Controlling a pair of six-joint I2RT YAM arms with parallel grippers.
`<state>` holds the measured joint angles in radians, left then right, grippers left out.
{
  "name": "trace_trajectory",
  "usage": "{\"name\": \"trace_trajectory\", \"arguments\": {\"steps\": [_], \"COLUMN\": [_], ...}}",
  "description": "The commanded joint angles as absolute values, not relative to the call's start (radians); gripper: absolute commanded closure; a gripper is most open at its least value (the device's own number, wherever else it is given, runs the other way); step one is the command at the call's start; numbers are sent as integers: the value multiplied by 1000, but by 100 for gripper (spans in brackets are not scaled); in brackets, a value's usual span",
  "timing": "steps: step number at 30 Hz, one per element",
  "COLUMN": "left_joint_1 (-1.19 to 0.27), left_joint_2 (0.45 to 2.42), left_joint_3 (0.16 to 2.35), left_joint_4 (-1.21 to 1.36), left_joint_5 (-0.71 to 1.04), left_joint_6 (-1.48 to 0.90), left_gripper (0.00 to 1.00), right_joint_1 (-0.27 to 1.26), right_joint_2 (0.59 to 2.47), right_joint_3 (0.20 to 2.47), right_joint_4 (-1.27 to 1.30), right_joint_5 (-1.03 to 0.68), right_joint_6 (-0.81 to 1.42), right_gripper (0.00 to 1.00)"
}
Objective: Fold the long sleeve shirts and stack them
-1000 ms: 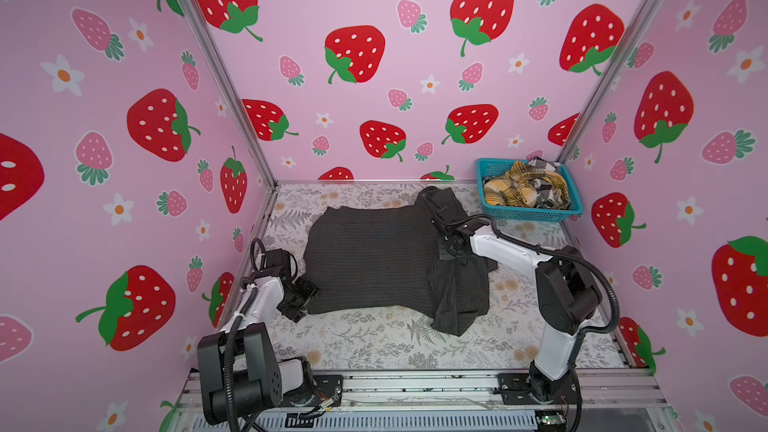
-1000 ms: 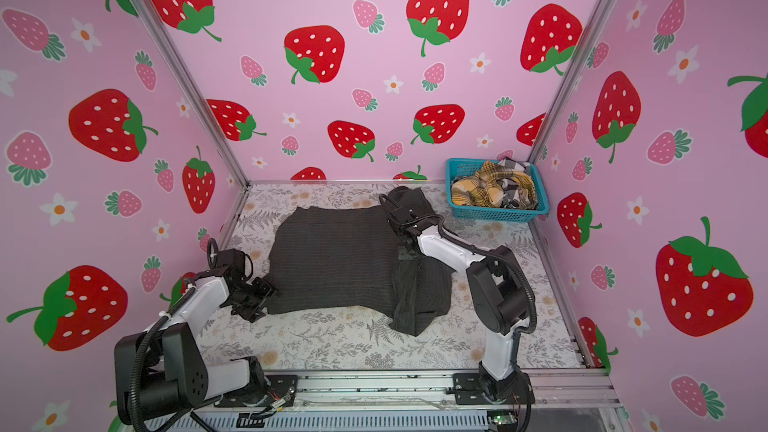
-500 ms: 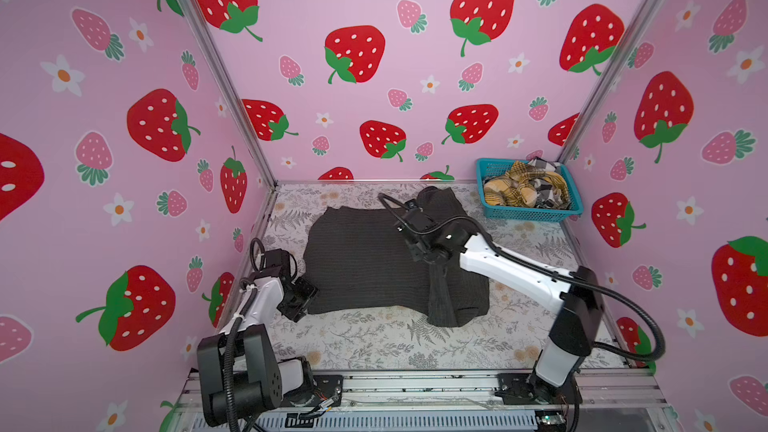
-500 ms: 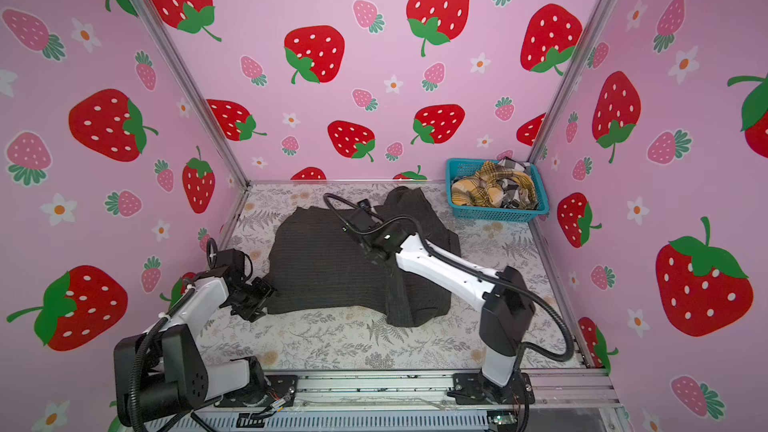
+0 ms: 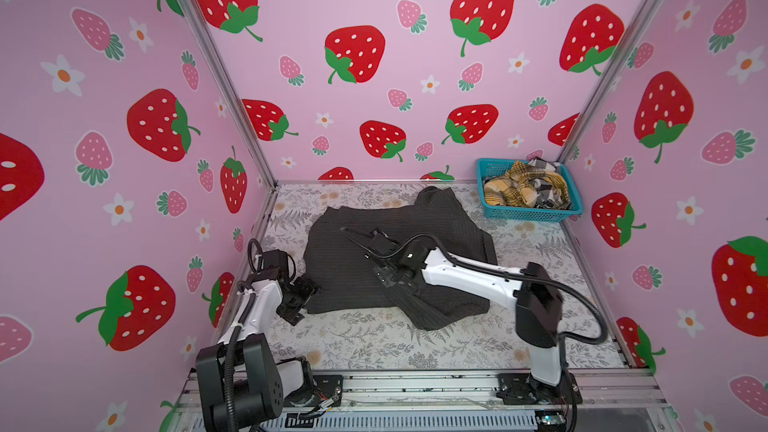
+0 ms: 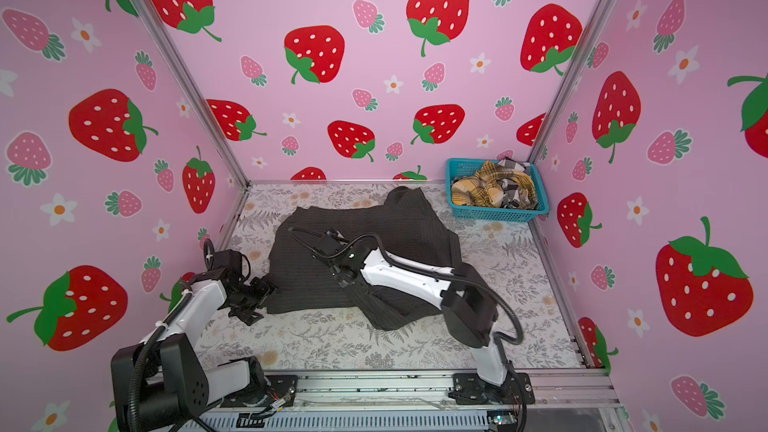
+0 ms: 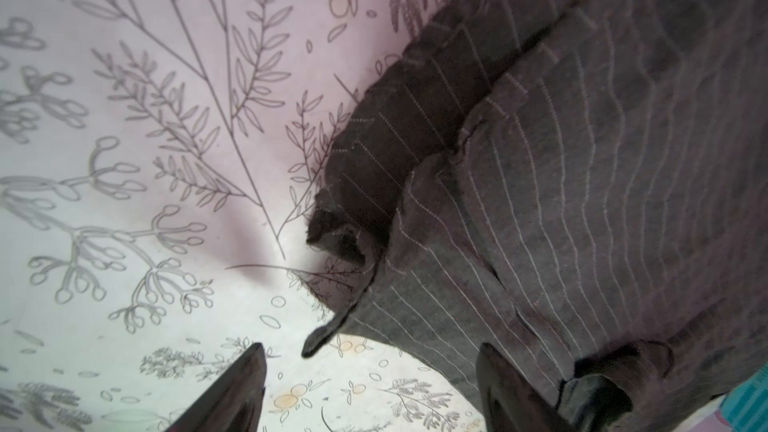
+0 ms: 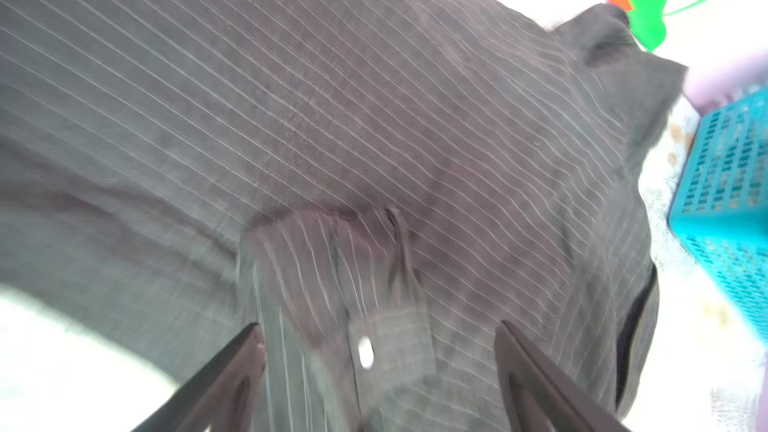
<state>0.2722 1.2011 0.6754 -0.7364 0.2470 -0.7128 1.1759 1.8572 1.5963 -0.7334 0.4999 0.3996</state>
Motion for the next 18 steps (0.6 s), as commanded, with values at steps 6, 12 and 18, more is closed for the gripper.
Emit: {"name": "trace_trajectory", "arguments": {"steps": [6, 12, 18], "left_joint_1": [289, 299, 320], "left_joint_2": [1177, 1216, 1238], "left_joint_3": [685, 663, 668], "left_joint_4": [-771, -743, -735], "left_joint_5": [248, 252, 228], "left_joint_6": [-738, -749, -741], "left_gripper": [9, 9, 21], "right_joint_1": [1172, 1171, 1167], "right_joint_2": [1475, 1491, 1586], "right_joint_3": [1064, 962, 968], "right_joint_4": [-598, -558, -569], "right_joint_5": [84, 58, 84], "right_joint_6": [428, 421, 412], "right_gripper": [4, 4, 17]}}
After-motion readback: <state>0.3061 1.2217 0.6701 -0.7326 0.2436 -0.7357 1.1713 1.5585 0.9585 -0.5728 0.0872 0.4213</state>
